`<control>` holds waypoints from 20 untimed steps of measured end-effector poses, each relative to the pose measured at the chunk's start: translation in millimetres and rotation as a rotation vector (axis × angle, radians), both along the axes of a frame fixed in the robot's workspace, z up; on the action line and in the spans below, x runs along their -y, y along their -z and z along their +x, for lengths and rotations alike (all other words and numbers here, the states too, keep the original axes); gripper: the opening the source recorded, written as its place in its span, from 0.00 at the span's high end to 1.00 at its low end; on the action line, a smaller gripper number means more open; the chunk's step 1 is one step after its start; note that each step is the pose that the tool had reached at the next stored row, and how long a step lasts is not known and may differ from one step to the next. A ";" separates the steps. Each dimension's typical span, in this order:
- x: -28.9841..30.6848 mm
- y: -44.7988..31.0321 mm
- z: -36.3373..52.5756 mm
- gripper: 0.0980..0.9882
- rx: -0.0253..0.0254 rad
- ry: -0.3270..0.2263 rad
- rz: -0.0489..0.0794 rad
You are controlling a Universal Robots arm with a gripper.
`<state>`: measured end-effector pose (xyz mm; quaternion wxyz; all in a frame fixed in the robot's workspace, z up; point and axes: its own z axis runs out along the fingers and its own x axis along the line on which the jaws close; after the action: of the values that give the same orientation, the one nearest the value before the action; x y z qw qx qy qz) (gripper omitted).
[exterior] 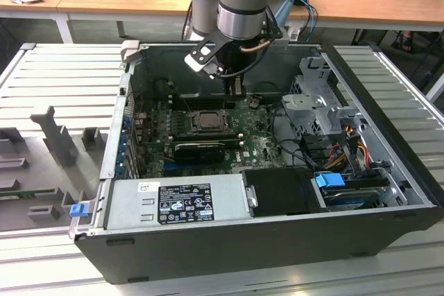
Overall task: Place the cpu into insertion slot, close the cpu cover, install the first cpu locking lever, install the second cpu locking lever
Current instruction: 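Close the cpu cover, then install the first cpu locking lever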
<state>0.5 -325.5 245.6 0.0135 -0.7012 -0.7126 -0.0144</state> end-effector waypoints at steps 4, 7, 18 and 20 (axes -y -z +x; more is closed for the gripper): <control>0.0 11.5 -12.0 0.99 0.0001 -0.026 0.002; 0.0 12.9 -27.4 0.99 0.0001 -0.028 0.002; 0.1 12.0 -37.5 0.99 -0.0001 -0.029 0.002; 0.0 8.5 -37.5 0.99 0.0000 -0.028 0.002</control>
<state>-37.0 -325.5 237.1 0.0144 -0.6910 -0.7225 -0.0148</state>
